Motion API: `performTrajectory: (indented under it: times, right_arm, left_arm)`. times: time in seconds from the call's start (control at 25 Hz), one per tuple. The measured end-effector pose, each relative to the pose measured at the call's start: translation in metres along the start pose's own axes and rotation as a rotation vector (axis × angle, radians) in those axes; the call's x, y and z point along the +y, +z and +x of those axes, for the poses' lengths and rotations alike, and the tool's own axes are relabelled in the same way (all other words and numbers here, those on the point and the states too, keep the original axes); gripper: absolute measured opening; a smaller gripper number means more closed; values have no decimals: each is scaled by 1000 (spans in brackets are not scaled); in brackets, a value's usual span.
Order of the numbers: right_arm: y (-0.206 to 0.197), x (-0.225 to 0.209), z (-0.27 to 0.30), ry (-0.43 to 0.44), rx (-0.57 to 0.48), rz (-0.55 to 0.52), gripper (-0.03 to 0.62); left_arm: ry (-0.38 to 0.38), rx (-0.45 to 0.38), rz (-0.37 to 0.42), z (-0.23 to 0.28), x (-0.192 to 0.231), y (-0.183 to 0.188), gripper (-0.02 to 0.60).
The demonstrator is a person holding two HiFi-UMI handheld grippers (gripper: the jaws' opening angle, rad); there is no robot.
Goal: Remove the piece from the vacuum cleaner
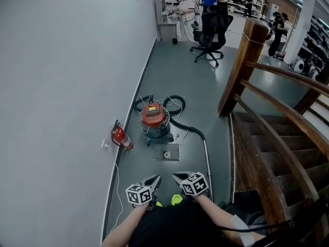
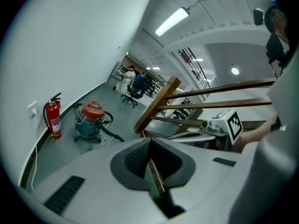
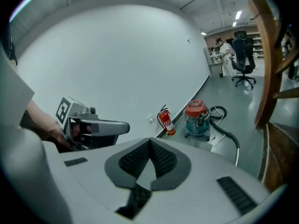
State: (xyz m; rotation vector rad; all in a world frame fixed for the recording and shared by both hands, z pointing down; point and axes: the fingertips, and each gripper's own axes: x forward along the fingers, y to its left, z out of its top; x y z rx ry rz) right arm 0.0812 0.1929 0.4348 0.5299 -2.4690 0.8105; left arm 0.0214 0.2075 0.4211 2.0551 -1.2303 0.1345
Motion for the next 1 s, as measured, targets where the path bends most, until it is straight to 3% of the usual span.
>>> performTrajectory:
  times: [0.44, 1.0]
  right_arm:
    - [0, 20, 18, 4, 76, -92, 15]
    - [-7, 12, 20, -28, 133, -98, 15]
  left_arm:
    - [12, 127, 135, 2, 1, -10, 11]
    - [-1, 167, 129, 9, 2, -15, 11]
